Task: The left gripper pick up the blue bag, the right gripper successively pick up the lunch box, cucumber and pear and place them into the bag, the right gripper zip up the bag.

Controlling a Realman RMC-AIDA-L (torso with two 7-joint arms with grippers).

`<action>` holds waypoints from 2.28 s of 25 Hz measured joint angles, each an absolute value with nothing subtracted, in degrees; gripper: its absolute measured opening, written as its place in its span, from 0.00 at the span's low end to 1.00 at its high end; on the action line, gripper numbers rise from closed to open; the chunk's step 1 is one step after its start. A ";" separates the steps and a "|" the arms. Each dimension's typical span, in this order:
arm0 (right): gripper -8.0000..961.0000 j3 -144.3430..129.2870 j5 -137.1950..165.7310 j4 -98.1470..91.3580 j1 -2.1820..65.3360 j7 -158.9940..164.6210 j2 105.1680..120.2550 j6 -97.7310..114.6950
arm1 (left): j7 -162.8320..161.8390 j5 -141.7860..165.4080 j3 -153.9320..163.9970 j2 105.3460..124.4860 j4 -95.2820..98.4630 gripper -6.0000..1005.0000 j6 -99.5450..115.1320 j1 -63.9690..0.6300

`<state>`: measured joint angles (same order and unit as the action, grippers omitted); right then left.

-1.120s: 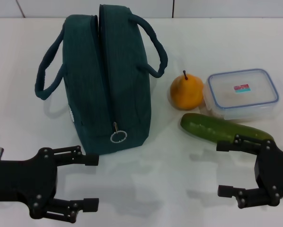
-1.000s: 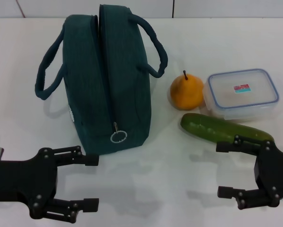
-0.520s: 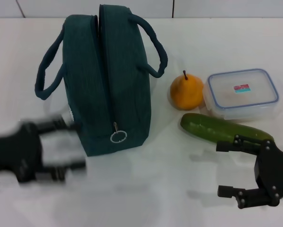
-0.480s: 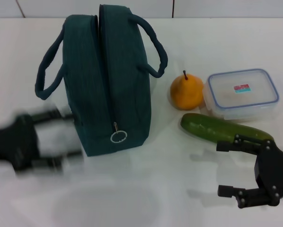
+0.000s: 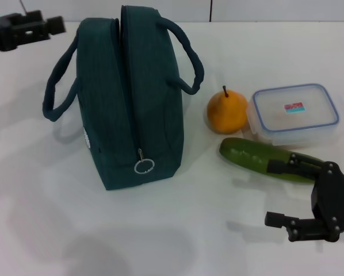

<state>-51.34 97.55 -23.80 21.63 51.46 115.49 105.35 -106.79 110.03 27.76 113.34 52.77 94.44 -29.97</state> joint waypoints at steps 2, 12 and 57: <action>0.92 -51.29 97.25 -22.87 21.62 50.66 115.46 104.91 | -112.45 114.56 29.10 113.99 56.42 0.88 94.28 -31.75; 0.91 -51.15 96.51 -21.62 21.03 48.75 115.33 103.43 | -131.49 125.74 39.14 118.05 70.64 0.88 92.56 -32.20; 0.91 -26.75 92.88 -18.00 20.53 73.00 114.96 81.40 | -147.24 126.35 52.54 119.45 76.74 0.05 93.93 -27.79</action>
